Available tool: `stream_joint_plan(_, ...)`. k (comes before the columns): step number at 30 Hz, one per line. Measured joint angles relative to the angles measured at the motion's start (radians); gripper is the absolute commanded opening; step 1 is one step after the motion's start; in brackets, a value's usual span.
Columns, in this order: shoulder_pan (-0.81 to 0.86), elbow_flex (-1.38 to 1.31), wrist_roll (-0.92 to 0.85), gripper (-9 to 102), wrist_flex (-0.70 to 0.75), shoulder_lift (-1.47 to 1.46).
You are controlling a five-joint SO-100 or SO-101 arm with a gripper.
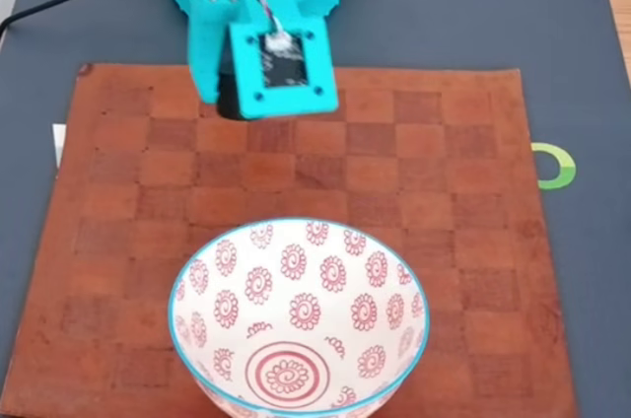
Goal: Grasp a black cylinder and put it in a bowl.
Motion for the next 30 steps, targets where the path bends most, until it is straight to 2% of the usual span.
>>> stream_joint_plan(5, 0.017, -0.094, -0.021, 13, -0.018, 0.0)
stream_joint_plan(15, 0.005, -0.115, -0.037, 13, -0.172, -0.009)
stream_joint_plan(21, -0.023, -0.127, -0.037, 13, -0.281, -0.095)
stream_joint_plan(30, -0.063, -0.318, -0.037, 13, -0.302, -0.307)
